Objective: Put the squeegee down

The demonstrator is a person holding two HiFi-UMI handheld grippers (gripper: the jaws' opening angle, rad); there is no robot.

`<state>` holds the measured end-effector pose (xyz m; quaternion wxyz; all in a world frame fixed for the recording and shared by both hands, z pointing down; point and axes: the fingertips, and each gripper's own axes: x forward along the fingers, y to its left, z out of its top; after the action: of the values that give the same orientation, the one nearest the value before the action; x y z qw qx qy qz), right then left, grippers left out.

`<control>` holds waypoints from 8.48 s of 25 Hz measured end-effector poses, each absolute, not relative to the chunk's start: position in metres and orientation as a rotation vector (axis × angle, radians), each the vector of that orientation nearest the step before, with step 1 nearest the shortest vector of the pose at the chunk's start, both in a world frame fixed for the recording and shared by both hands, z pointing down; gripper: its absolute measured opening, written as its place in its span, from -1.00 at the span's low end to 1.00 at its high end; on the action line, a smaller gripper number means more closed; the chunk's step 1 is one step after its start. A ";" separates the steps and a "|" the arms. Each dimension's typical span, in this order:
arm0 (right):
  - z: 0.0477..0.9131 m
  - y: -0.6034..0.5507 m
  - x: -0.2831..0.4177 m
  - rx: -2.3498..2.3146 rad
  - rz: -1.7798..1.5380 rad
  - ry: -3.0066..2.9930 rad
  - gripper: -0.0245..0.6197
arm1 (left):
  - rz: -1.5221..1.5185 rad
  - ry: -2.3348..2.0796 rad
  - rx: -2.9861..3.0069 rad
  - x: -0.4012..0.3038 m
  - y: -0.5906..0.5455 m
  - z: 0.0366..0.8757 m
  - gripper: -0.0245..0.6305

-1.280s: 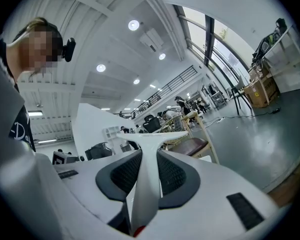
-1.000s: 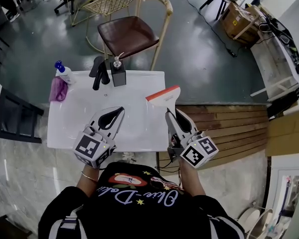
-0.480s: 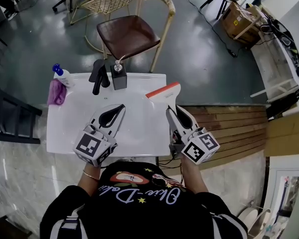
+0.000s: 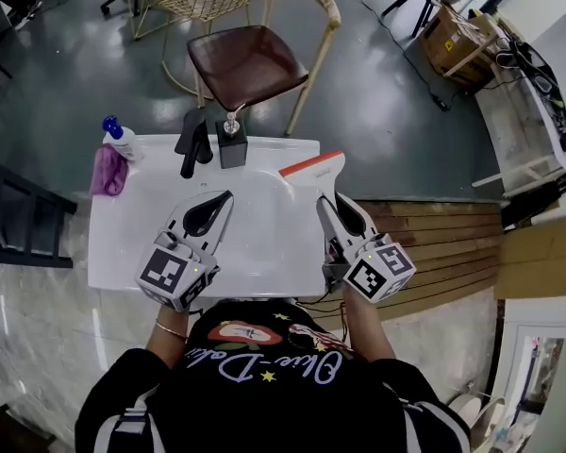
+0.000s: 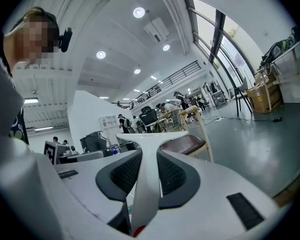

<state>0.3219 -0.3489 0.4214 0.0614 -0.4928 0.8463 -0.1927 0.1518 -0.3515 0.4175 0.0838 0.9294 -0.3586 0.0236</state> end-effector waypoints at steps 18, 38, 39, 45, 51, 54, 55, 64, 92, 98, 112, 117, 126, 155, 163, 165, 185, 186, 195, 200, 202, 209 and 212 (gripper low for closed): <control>0.436 -0.375 0.320 -1.508 -0.602 2.598 -0.59 | 0.092 -1.162 2.722 0.135 -0.366 0.424 -0.91; 0.458 -0.388 0.321 -1.563 -0.619 2.657 -0.59 | 0.098 -1.141 2.725 0.137 -0.381 0.431 -0.91; 0.459 -0.389 0.320 -1.565 -0.622 2.658 -0.59 | 0.094 -1.135 2.729 0.138 -0.381 0.430 -0.91; 0.467 -0.392 0.317 -1.575 -0.634 2.668 -0.59 | 0.078 -1.131 2.729 0.135 -0.382 0.432 -0.91; 0.477 -0.398 0.312 -1.586 -0.637 2.696 -0.59 | 0.082 -1.153 2.709 0.127 -0.382 0.431 -0.91; 0.483 -0.402 0.310 -1.596 -0.638 2.712 -0.59 | 0.084 -1.160 2.701 0.124 -0.383 0.431 -0.91; 0.484 -0.404 0.310 -1.599 -0.640 2.715 -0.59 | 0.078 -1.159 2.704 0.123 -0.384 0.431 -0.91; 0.500 -0.413 0.310 -1.634 -0.673 2.727 -0.59 | 0.055 -1.137 2.727 0.123 -0.392 0.432 -0.91; 0.549 -0.436 0.306 -1.702 -0.755 2.812 -0.59 | 0.057 -1.163 2.685 0.114 -0.398 0.439 -0.91; 0.554 -0.438 0.305 -1.714 -0.753 2.832 -0.59 | 0.074 -1.183 2.667 0.113 -0.399 0.435 -0.91; 0.568 -0.444 0.306 -1.762 -0.756 2.862 -0.59 | 0.070 -1.189 2.665 0.111 -0.399 0.439 -0.91; 0.572 -0.445 0.306 -1.779 -0.756 2.865 -0.59 | 0.083 -1.205 2.654 0.109 -0.400 0.439 -0.91; 0.579 -0.446 0.307 -1.798 -0.758 2.886 -0.59 | 0.067 -1.200 2.668 0.111 -0.400 0.439 -0.91; 0.590 -0.445 0.304 -1.848 -0.679 3.020 -0.58 | 0.076 -1.199 2.676 0.110 -0.401 0.439 -0.91; 0.590 -0.445 0.304 -1.850 -0.677 3.019 -0.58 | 0.091 -1.211 2.658 0.108 -0.402 0.438 -0.91; 0.590 -0.445 0.305 -1.862 -0.671 3.009 -0.56 | 0.091 -1.203 2.660 0.108 -0.402 0.439 -0.91; 0.558 -0.442 0.313 -1.849 -0.535 2.878 -0.47 | 0.089 -1.177 2.673 0.114 -0.397 0.439 -0.91; 0.556 -0.441 0.313 -1.836 -0.531 2.875 -0.56 | 0.091 -1.175 2.674 0.115 -0.397 0.439 -0.91; 0.541 -0.430 0.319 -1.810 -0.509 2.822 -0.77 | 0.074 -1.142 2.711 0.124 -0.388 0.438 -0.91; 0.529 -0.426 0.320 -1.778 -0.498 2.774 -0.87 | 0.073 -1.139 2.734 0.126 -0.385 0.437 -0.91; 0.522 -0.423 0.321 -1.752 -0.498 2.736 -0.87 | 0.079 -1.139 2.739 0.128 -0.383 0.437 -0.91; 0.488 -0.409 0.322 -1.624 -0.462 2.650 -0.87 | 0.086 -1.132 2.746 0.135 -0.374 0.436 -0.91; 0.476 -0.403 0.319 -1.563 -0.456 2.652 -0.87 | 0.095 -1.143 2.750 0.137 -0.370 0.434 -0.91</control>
<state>0.3190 -0.4033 0.4764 0.0147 -0.5022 0.8521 -0.1466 0.1373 -0.3699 0.4335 0.0807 0.9199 -0.3824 0.0316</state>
